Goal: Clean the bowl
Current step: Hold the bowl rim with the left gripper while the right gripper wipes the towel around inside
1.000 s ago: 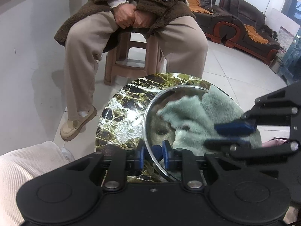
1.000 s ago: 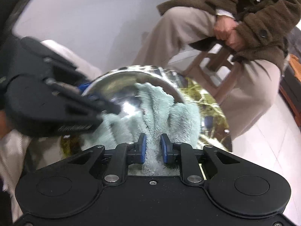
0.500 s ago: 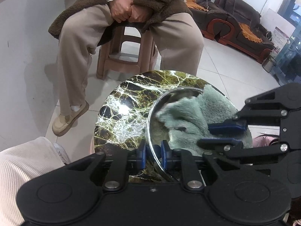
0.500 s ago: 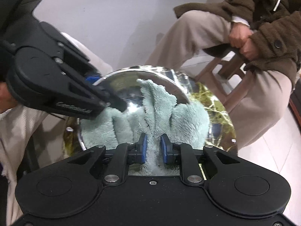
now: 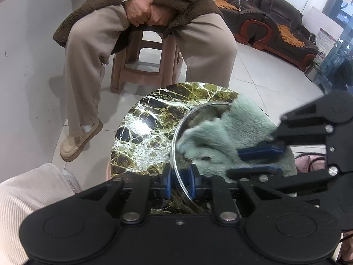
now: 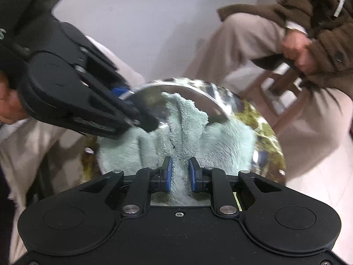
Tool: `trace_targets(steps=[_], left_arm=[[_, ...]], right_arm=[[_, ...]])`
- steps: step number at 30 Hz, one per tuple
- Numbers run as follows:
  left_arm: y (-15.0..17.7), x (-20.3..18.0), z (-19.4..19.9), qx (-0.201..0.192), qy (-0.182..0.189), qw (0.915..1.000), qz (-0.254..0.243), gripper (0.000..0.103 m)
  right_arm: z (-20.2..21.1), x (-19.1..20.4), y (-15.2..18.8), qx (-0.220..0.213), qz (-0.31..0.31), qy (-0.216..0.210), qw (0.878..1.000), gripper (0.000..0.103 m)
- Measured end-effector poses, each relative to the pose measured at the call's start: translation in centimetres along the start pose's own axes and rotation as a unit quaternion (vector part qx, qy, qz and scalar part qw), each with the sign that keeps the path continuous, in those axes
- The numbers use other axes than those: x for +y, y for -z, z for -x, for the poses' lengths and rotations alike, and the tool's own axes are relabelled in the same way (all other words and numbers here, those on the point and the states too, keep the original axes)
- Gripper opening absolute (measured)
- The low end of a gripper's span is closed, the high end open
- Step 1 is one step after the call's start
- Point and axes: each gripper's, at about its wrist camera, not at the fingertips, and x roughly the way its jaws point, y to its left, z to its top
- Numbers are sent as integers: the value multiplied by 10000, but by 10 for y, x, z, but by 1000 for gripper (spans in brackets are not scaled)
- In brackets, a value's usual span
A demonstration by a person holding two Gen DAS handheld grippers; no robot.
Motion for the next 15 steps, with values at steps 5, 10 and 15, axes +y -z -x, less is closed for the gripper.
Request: trace_targets(steps=[5, 10, 15], left_arm=[[0, 0, 0, 31, 4, 10000, -53, 15], [-2, 1, -1, 45, 43, 10000, -47, 15], [-3, 3, -1, 57, 61, 9999, -75, 15]], right_arm=[[-5, -17, -7, -118, -273, 119, 9995, 16], [1, -10, 5, 225, -255, -24, 9994, 16], [-6, -5, -5, 101, -238, -150, 9996, 16]])
